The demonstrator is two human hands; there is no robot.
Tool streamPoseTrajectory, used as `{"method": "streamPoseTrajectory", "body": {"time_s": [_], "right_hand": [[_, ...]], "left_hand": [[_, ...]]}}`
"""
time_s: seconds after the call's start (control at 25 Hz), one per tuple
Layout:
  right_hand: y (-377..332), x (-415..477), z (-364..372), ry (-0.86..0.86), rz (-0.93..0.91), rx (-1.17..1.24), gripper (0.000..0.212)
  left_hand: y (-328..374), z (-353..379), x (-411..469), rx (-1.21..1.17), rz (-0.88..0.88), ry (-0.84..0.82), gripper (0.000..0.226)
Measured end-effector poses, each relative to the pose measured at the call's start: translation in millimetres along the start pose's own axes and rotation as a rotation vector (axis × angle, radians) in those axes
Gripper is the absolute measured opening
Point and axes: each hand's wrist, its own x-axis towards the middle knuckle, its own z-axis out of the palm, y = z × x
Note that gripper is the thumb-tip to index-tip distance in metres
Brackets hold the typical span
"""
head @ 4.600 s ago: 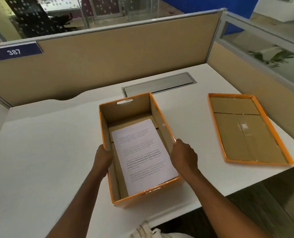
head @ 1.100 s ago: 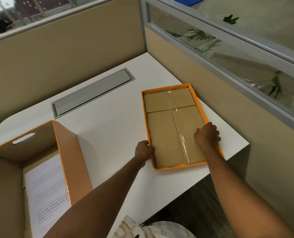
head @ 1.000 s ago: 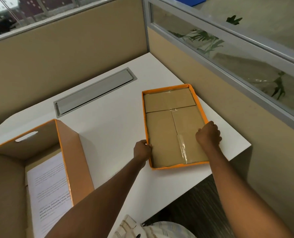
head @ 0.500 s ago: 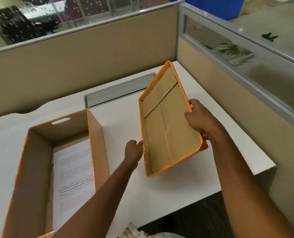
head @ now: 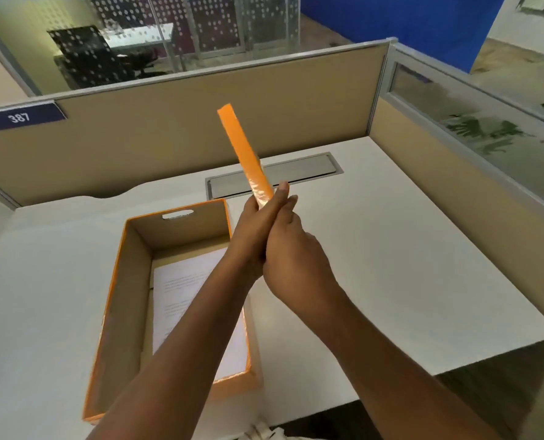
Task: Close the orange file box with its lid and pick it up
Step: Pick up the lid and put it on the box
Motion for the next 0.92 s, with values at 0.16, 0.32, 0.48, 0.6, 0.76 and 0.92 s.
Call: {"method": "streamPoseTrajectory", "body": {"time_s": [0.16, 0.32, 0.48, 0.6, 0.76, 0.92], "right_hand": [[-36, -26, 11, -0.177, -0.233, 0.203, 0.051], [-47, -21, 12, -0.311, -0.071, 0.493, 0.076], [-30, 0, 26, -0.027, 0.183, 0.241, 0.073], [-15, 10, 40, -0.3, 0.347, 0.327, 0.081], [-27, 4, 66, -0.352, 0.314, 0.488, 0.071], [-37, 8, 81, -0.29, 0.296, 0.498, 0.066]], "left_hand": [[8, -62, -23, -0.047, -0.022, 0.106, 0.034], [13, -135, -38, -0.168, -0.067, 0.184, 0.043], [13, -217, -49, -0.24, -0.182, 0.146, 0.053], [7, -256, -58, -0.278, -0.261, -0.006, 0.06], [1, -282, -54, -0.273, -0.249, 0.021, 0.06], [-14, -297, -51, 0.156, -0.13, 0.458, 0.051]]}}
